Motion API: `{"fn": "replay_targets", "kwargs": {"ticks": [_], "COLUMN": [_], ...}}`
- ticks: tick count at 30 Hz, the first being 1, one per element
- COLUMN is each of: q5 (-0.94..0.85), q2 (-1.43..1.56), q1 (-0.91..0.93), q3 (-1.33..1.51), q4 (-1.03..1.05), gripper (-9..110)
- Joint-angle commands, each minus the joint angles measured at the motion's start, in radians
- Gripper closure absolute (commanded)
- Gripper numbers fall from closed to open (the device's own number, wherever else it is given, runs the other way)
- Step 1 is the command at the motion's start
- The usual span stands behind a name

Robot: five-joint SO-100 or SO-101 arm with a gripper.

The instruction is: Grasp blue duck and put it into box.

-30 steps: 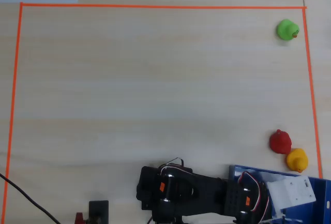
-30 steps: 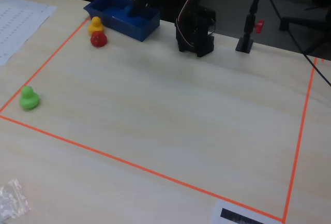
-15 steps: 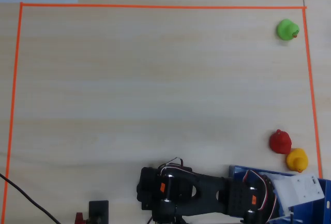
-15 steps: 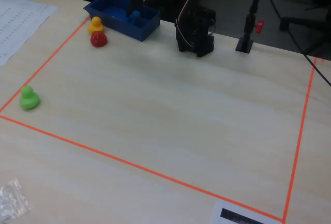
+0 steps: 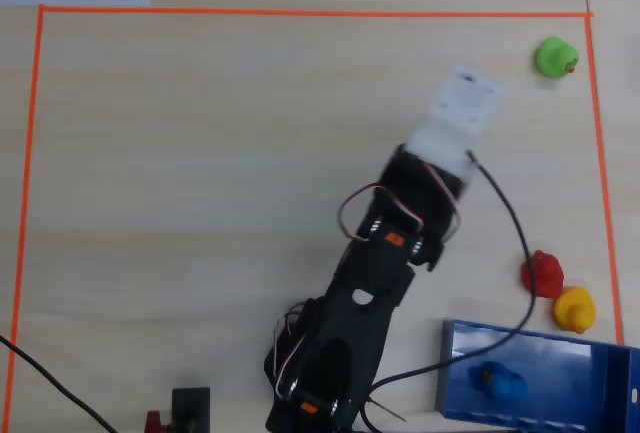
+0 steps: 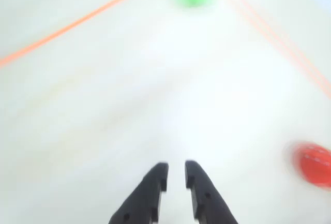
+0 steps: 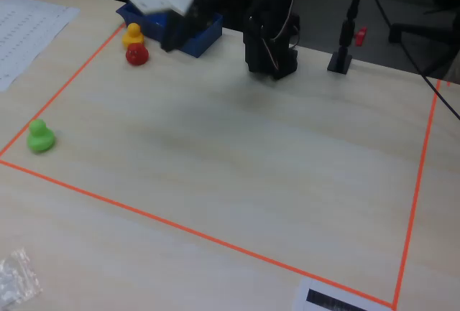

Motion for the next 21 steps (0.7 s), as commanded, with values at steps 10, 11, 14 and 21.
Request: {"fn": "replay_targets", "kwargs": {"ticks": [10, 11, 14, 21], "q5": [-0.037, -0.048, -0.071, -0.083], "q2": [0.624, 0.664, 0.759, 0.865], "q1": [-0.528, -0.526, -0.514, -0.505], "q3": [0.723, 0.755, 0.841, 0.937], "q4": [0.272, 0.287, 0.321, 0.35], "gripper": [101, 101, 101, 101]}}
